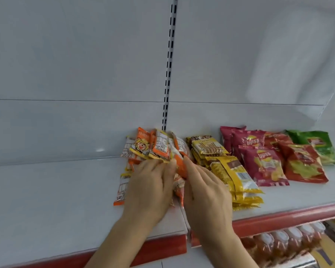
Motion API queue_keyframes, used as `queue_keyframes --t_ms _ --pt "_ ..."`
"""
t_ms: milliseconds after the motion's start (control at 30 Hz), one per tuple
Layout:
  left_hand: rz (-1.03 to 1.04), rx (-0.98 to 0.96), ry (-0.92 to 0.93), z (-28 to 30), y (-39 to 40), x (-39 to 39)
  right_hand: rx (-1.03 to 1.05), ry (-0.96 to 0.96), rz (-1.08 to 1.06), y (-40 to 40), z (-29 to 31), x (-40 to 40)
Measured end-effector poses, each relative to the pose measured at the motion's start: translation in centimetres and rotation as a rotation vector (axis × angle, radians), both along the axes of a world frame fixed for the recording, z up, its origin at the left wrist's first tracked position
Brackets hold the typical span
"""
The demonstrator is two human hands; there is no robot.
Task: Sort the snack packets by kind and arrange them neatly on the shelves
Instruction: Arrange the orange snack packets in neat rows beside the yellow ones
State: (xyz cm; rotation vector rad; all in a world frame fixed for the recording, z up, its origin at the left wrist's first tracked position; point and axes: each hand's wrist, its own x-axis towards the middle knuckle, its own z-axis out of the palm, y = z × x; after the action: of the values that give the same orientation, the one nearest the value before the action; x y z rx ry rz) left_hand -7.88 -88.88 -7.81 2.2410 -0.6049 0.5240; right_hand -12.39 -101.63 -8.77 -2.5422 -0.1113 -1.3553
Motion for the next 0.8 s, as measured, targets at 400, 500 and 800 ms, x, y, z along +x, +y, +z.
queue_keyframes --t_ms 400,500,800 --pt "0.040 -0.691 0.526 1.6 3.3 1.3 -0.048 0.573 -0.154 1.4 -1.4 0.2" --pt "-0.011 -0.672 0.528 1.7 4.7 1.4 -0.039 0.683 -0.230 1.9 -1.5 0.6" --pt "-0.116 -0.770 0.563 1.0 5.8 -0.1 0.113 0.067 -0.024 6.5 0.8 -1.1"
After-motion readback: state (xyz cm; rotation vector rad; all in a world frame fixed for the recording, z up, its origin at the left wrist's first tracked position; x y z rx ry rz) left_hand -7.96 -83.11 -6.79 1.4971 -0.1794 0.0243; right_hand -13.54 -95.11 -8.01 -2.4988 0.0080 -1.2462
